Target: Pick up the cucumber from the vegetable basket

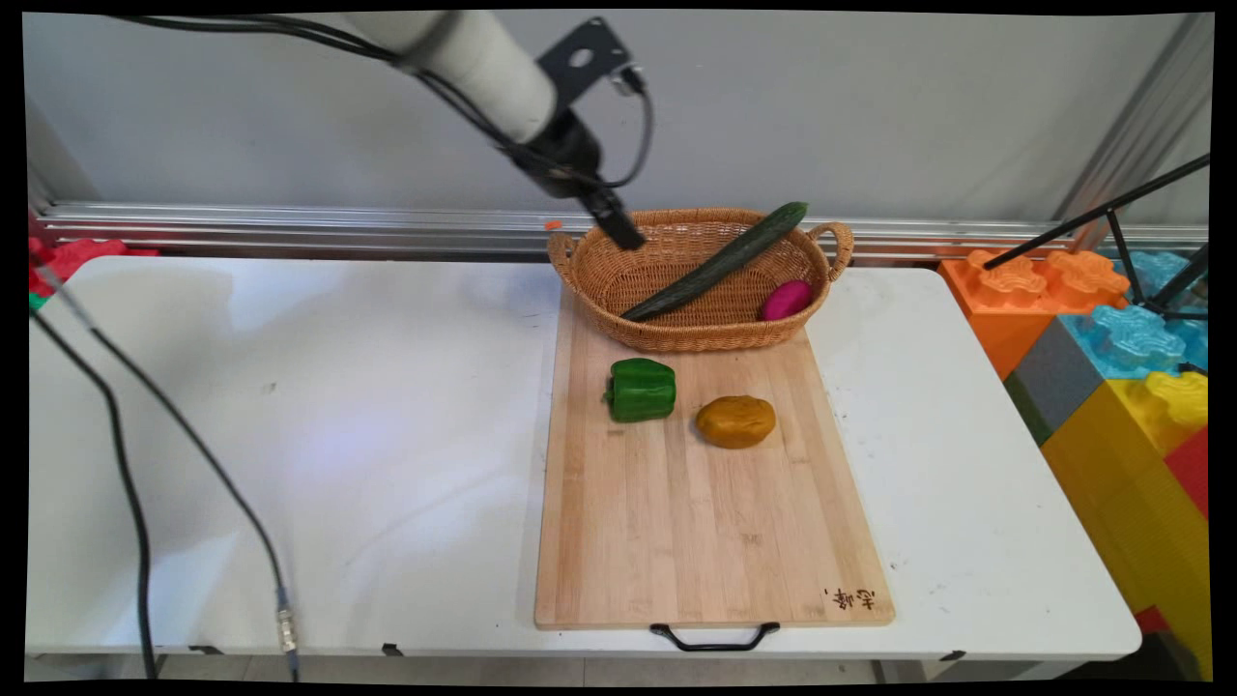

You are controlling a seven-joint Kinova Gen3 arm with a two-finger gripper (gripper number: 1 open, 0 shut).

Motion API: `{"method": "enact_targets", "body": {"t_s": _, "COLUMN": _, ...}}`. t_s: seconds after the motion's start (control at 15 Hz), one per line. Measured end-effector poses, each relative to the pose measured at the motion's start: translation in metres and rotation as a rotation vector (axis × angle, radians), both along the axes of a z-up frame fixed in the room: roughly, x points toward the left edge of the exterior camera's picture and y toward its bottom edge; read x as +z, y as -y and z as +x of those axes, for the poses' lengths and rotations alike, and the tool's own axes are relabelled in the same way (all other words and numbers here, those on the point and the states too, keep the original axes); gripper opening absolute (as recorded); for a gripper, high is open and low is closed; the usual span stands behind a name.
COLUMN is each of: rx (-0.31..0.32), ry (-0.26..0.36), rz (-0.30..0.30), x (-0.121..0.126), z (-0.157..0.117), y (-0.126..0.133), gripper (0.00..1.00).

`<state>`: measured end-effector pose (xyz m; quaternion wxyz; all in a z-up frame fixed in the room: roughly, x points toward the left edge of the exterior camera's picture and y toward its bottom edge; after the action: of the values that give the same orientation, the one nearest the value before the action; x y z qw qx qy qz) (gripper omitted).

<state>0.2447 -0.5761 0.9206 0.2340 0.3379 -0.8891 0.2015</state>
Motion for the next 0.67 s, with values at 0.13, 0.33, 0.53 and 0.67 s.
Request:
{"method": "enact_targets", "body": {"t_s": 0.13, "rx": 0.031, "ry": -0.014, "rz": -0.013, "x": -0.015, "z": -0.021, "y": 0.019, "gripper": 1.00}}
{"method": "enact_targets", "body": {"t_s": 0.33, "rx": 0.061, "ry": -0.022, "rz": -0.023, "x": -0.040, "z": -0.043, "y": 0.043, "gripper": 1.00}}
{"method": "enact_targets", "body": {"t_s": 0.53, "rx": 0.080, "ry": -0.029, "rz": -0.024, "x": -0.067, "z": -0.062, "y": 0.064, "gripper": 1.00}}
{"method": "enact_targets", "body": {"t_s": 0.67, "rx": 0.089, "ry": -0.034, "rz": -0.023, "x": -0.088, "z": -0.072, "y": 0.077, "gripper": 1.00}}
